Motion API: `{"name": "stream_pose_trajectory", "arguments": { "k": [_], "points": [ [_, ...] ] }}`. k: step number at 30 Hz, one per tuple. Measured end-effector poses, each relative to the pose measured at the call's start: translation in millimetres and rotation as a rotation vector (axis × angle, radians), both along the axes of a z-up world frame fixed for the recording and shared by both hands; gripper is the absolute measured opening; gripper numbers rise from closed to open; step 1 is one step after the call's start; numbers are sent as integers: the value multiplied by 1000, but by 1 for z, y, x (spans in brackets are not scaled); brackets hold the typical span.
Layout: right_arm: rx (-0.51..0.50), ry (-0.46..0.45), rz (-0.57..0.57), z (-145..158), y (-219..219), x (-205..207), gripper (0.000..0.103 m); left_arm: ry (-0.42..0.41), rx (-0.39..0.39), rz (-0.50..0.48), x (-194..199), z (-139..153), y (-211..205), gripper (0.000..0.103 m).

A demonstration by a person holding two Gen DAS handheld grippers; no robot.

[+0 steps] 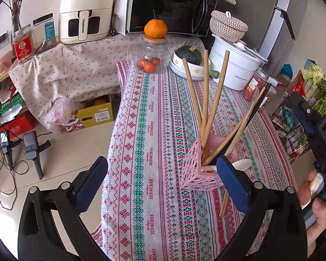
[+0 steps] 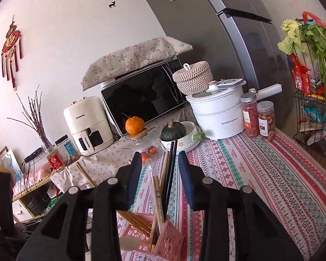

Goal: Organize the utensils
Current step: 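Grasp the red plastic spoon with the right tool while the left tool grasps a wooden chopstick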

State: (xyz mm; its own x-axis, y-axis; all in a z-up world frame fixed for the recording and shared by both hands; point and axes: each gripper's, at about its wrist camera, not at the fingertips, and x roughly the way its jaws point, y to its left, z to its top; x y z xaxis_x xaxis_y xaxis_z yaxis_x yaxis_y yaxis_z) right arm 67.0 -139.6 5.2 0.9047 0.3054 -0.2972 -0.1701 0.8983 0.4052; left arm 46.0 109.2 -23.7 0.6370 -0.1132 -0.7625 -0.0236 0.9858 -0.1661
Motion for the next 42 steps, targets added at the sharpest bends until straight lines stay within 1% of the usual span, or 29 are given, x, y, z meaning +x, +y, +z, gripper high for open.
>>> {"name": "stream_pose_trajectory", "arguments": {
  "k": [1,3,6,10,13,15,18,21,24,26,28,32,33,34,37,38,39,42],
  "points": [
    [-21,46,6,2,-5,7,59,7,-1,-6,-1,-1,-2,96],
    [-48,128,10,-1,-16,18,60,24,0,-20,-2,-5,-7,96],
    [-104,235,-2,-14,-32,27,66,44,2,-35,-3,-9,-12,96],
    [-179,374,8,-46,-45,36,67,62,12,-51,-3,-15,-17,96],
    [-181,468,17,-72,-50,44,70,77,13,-65,-4,-20,-21,96],
    [-177,521,38,-88,-47,50,70,86,22,-70,-4,-23,-24,96],
    [-203,581,81,-106,-36,59,70,96,36,-75,-3,-26,-28,96],
    [-246,618,116,-119,-24,68,70,96,45,-79,-3,-27,-31,96],
    [-260,645,145,-131,-15,76,70,103,49,-81,-2,-29,-32,96],
    [-253,666,158,-137,-11,82,67,108,48,-83,-1,-30,-31,96],
    [-248,684,166,-143,-9,88,57,109,47,-86,-2,-30,-32,96],
    [-265,703,185,-153,0,96,44,107,51,-90,-2,-30,-32,96],
    [-276,708,197,-155,3,98,38,107,50,-90,-2,-30,-31,96],
    [-290,712,208,-157,7,98,29,107,49,-89,-2,-30,-31,96],
    [-345,701,213,-158,14,99,14,102,41,-94,-4,-28,-30,96],
    [-343,701,219,-158,15,100,13,100,39,-97,-4,-27,-30,96],
    [-334,702,222,-157,14,100,9,97,39,-102,-5,-26,-31,96],
    [-322,687,233,-150,9,98,8,86,47,-120,-7,-23,-37,96]
  ]
}}
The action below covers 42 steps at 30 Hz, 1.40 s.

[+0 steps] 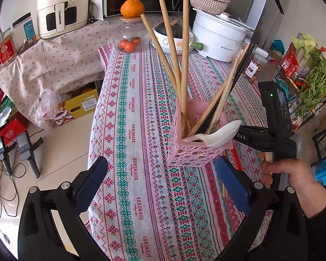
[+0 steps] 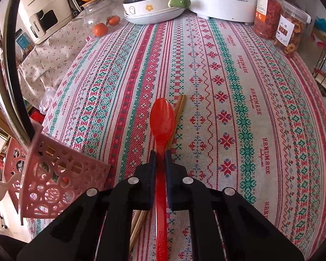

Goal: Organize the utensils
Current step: 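Grasp the red plastic spoon with the right tool while the left tool grasps a wooden chopstick, then lift the red spoon with the right tool while the left tool lifts the wooden chopstick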

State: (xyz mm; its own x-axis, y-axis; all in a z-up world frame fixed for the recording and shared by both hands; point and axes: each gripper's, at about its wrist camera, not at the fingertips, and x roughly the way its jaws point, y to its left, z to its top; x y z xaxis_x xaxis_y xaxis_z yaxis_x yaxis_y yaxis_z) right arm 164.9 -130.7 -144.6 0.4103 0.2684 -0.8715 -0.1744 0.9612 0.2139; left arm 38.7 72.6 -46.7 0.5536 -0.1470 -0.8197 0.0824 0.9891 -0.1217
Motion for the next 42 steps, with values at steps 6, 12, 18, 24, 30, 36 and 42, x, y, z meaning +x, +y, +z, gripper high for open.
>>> {"name": "stream_pose_trajectory", "arguments": {
  "k": [6,12,18,24,30,36,42],
  "points": [
    [38,-4,-24,20,-29,-12,8,-49,20,-87,-11,13,-31,96],
    [76,-7,-95,47,-83,-29,8,-108,90,-228,-25,15,-87,96],
    [113,-12,-144,63,-137,-46,8,-43,92,-315,-17,-4,-149,85],
    [157,10,-201,61,-182,-52,8,96,88,-262,50,-40,-198,61],
    [196,20,-232,61,-204,-54,8,212,205,-136,133,-74,-214,54],
    [237,15,-216,65,-206,-52,8,269,275,-42,167,-89,-198,49],
    [248,8,-191,68,-198,-52,8,296,321,-15,179,-101,-192,45]
  ]
}}
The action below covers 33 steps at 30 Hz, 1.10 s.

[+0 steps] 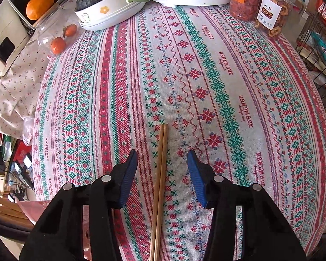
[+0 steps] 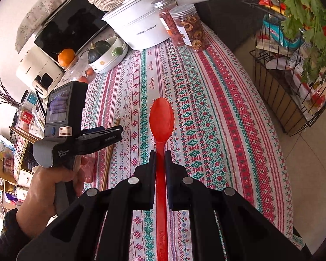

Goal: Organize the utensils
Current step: 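Lift the red spoon with the right tool while the left tool lifts the wooden chopstick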

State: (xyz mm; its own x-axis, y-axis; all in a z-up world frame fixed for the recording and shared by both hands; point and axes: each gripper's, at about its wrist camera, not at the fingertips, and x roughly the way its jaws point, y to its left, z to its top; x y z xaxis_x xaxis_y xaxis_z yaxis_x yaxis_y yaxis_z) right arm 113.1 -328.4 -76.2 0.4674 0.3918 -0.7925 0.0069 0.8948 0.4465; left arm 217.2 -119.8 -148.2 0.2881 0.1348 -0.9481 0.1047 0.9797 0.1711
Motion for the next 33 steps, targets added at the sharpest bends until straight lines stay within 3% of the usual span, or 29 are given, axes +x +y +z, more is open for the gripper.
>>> {"name": "stream_pose_trajectory", "arguments": {
  "k": [6,8,11,13,16,21,26,33],
  "points": [
    [-7,-4,1,0,1,-3,8,25,-90,50,4,-8,14,35],
    [-6,-5,-1,1,0,-2,8,31,-156,68,2,-8,20,23],
    [-10,-11,-2,2,1,-2,8,21,-112,-7,-9,-9,10,10],
    [-9,-16,-1,4,2,-2,8,16,-54,-51,-19,-9,0,8],
    [-16,-41,-3,11,4,-5,8,1,-123,-95,-41,2,-9,8],
    [-21,-108,-13,27,6,-15,8,-163,-265,-209,-95,64,-8,8],
    [-14,-160,-11,42,13,-24,8,-398,-383,-265,-147,146,13,8],
    [-13,-210,7,54,32,-30,8,-805,-463,-211,-195,238,82,8]
  ]
}}
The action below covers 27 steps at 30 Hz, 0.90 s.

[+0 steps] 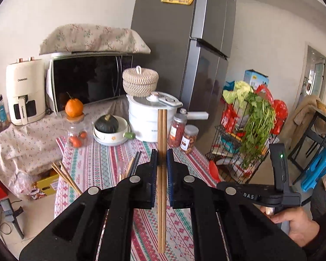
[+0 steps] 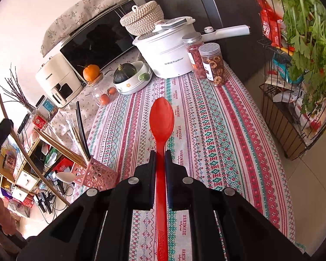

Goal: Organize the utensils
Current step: 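Lift the red spoon with the right tool while the left tool lifts the wooden chopstick, then drop the red spoon into the pink basket with the right tool while the left tool drops the chopstick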

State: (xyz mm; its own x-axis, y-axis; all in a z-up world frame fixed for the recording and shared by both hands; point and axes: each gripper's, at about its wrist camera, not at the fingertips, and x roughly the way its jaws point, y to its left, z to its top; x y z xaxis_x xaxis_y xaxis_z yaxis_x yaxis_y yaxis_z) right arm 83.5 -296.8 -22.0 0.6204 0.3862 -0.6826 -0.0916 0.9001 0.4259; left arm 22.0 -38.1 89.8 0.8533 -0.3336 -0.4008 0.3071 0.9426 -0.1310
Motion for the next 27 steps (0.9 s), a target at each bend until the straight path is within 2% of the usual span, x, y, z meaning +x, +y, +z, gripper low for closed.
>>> {"name": "stream_pose_trajectory", "arguments": {
  "k": [2,5,7,10,14,18,21,24,25,26,27],
  "points": [
    [0,-3,10,1,6,1,8,-114,-35,49,-7,12,17,8],
    [-11,-9,18,0,14,2,8,-235,-95,92,-15,18,42,8],
    [-18,-8,23,-1,17,4,8,-282,-81,97,-14,12,44,8],
    [-24,-1,24,-4,21,8,8,-258,-28,103,-3,-2,48,8],
    [-31,1,24,-7,27,14,8,-242,4,102,4,-23,58,8],
    [-28,-18,24,-6,35,17,8,-190,30,98,17,-38,62,8],
    [-16,-63,17,0,40,17,8,-148,30,93,24,-47,64,8],
    [-7,-157,4,14,49,12,8,-80,29,87,31,-55,67,10],
    [-3,-189,3,18,53,9,8,-69,28,87,31,-56,68,17],
    [11,-219,4,22,57,7,8,-61,28,87,30,-55,70,28],
    [30,-246,10,25,62,4,8,-55,30,94,28,-54,72,32]
  ]
}}
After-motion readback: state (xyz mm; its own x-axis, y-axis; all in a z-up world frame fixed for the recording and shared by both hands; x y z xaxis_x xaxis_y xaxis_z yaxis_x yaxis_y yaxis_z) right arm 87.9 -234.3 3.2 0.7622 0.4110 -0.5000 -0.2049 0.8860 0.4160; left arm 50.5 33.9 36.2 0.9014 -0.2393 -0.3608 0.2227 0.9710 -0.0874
